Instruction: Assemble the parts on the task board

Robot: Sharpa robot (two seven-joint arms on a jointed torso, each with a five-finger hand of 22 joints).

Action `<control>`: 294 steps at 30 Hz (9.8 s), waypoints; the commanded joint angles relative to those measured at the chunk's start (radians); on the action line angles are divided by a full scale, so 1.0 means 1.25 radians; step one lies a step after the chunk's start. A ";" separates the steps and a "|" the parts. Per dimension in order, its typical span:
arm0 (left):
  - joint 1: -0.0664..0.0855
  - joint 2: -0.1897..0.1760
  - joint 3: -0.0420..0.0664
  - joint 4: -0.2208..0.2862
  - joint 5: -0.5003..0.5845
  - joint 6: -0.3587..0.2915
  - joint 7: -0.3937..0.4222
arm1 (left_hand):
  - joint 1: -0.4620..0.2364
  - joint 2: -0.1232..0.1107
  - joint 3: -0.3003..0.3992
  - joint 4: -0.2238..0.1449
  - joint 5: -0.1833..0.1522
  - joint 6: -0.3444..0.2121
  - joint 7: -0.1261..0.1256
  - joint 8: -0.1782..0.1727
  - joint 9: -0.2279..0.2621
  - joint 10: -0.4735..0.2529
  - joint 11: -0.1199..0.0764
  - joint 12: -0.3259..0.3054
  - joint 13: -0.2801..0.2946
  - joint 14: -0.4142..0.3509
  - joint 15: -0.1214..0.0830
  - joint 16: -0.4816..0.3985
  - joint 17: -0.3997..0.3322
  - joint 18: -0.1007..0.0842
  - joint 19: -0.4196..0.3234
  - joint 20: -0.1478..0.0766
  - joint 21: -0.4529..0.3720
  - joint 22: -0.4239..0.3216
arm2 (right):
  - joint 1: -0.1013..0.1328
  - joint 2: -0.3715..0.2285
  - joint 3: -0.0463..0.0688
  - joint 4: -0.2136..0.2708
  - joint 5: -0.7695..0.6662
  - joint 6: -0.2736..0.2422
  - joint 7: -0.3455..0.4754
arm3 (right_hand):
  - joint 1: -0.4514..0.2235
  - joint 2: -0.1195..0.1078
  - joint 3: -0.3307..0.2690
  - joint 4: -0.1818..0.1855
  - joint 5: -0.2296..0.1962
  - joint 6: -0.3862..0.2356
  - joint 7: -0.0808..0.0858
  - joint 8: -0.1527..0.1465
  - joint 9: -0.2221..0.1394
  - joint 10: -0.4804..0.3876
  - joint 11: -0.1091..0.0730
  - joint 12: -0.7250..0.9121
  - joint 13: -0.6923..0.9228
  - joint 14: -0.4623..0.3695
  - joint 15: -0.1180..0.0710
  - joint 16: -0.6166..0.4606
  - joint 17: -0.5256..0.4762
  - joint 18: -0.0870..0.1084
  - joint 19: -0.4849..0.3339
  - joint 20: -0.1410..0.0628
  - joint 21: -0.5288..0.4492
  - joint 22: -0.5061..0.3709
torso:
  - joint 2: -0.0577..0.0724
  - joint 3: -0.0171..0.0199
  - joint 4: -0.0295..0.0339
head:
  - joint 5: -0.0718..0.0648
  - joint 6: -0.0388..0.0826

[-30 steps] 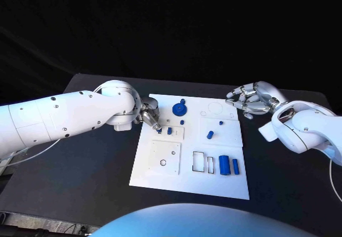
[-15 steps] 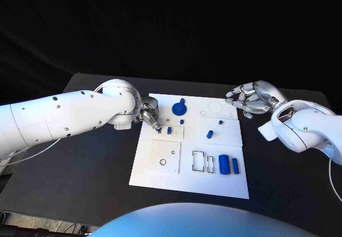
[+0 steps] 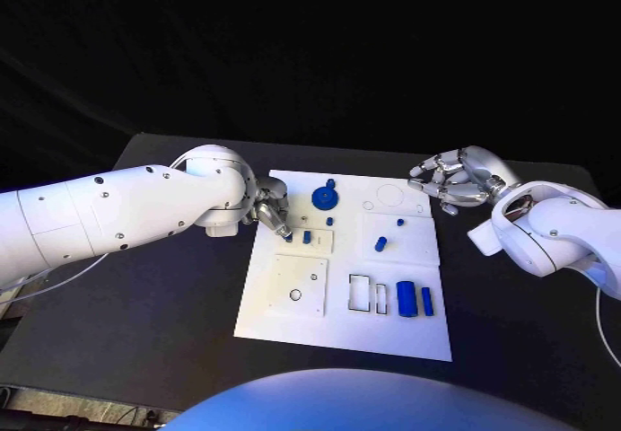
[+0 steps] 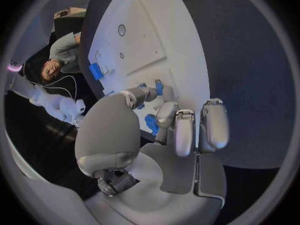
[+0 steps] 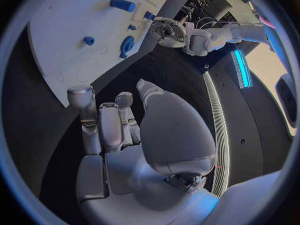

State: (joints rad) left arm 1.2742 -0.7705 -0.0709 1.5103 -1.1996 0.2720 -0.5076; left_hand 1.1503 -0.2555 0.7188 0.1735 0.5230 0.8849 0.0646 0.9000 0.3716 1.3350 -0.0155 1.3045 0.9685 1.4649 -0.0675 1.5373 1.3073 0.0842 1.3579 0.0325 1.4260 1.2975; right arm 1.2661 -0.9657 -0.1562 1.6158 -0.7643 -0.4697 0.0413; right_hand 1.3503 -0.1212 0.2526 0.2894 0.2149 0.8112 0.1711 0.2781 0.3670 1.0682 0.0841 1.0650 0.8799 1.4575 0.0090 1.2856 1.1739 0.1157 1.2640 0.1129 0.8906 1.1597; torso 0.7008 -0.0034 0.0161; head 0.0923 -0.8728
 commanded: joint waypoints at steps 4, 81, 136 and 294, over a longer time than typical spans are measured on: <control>-0.002 -0.001 -0.001 0.003 0.008 0.022 -0.002 | -0.002 0.009 0.165 -0.171 0.006 -0.001 -0.005 0.004 0.001 0.003 -0.003 -0.002 -0.002 0.070 -0.006 0.003 0.149 -0.010 0.002 -0.002 0.002 -0.001 | -0.001 0.001 0.000 0.000 -0.007 0.005 0.005 | -0.008 0.000 0.002 -0.002 0.004 -0.006 0.000 0.005 0.000 -0.002 0.000 -0.001 -0.002 -0.001 -0.001 -0.005 0.001 0.015 -0.001 -0.001 -0.004 0.001 | 0.000 -0.0002 0.0001 | 0.000 0.000; -0.009 0.020 -0.002 -0.025 0.051 0.012 -0.001 | -0.109 0.056 -0.012 -0.059 -0.022 -0.003 -0.029 0.014 0.053 0.023 -0.020 0.003 0.012 0.072 -0.018 0.008 0.159 -0.013 0.008 0.003 -0.011 -0.001 | -0.001 -0.002 0.000 0.003 -0.007 0.000 0.008 | -0.011 0.002 0.003 -0.001 0.004 -0.006 0.000 0.006 0.000 -0.004 0.001 -0.002 -0.004 -0.001 -0.001 -0.006 0.001 0.016 -0.002 -0.001 -0.008 -0.001 | 0.000 0.0001 -0.0004 | -0.005 0.000; -0.036 -0.011 0.013 0.018 0.034 -0.453 0.422 | 0.266 0.022 -0.226 0.019 -0.115 -0.191 0.087 -0.117 -0.040 -0.386 0.093 -0.445 -0.544 -0.224 0.073 -0.586 -0.552 0.078 -0.280 0.068 -0.551 -0.578 | -0.006 -0.005 0.000 0.000 0.006 -0.005 0.021 | -0.012 0.004 0.004 -0.002 0.005 -0.007 0.000 0.006 0.000 -0.006 0.001 -0.003 -0.006 -0.001 -0.001 -0.006 0.001 0.016 -0.002 -0.001 -0.011 -0.001 | -0.001 0.0000 0.0016 | -0.030 0.032; -0.062 0.011 0.033 -0.073 -0.152 -0.258 0.403 | 0.281 0.035 -0.180 -0.014 -0.134 0.016 0.067 -0.303 -0.157 -0.245 0.076 -0.623 -0.693 -0.048 0.060 -0.135 -0.252 0.021 -0.102 0.063 -0.122 -0.138 | -0.015 0.019 0.000 -0.021 -0.009 -0.017 0.022 | -0.007 -0.001 0.023 -0.002 0.017 -0.018 0.005 0.024 0.005 -0.102 0.006 -0.126 -0.154 -0.035 0.005 -0.055 -0.048 0.031 -0.049 0.004 -0.113 -0.050 | -0.001 0.0002 0.0020 | -0.014 0.040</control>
State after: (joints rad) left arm 1.1968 -0.7568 -0.0301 1.4154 -1.3948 -0.0799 0.0030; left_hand 1.5106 -0.2085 0.4912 0.1612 0.3574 0.8974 0.1484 0.5282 0.1764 1.0190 0.0788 0.5286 0.1043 1.4025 0.0056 1.3739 0.9930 0.1235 1.2366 0.1110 1.2789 1.1271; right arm 1.2477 -0.9422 -0.1561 1.5887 -0.7688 -0.5006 0.0690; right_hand 1.3462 -0.1171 0.2749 0.2895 0.2305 0.7825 0.1754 0.3013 0.3721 0.9633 0.0971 0.9114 0.6877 1.4216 0.0125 1.2195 1.1148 0.1470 1.2104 0.1201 0.7521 1.0976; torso 0.6996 -0.0033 0.0190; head 0.0743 -0.8237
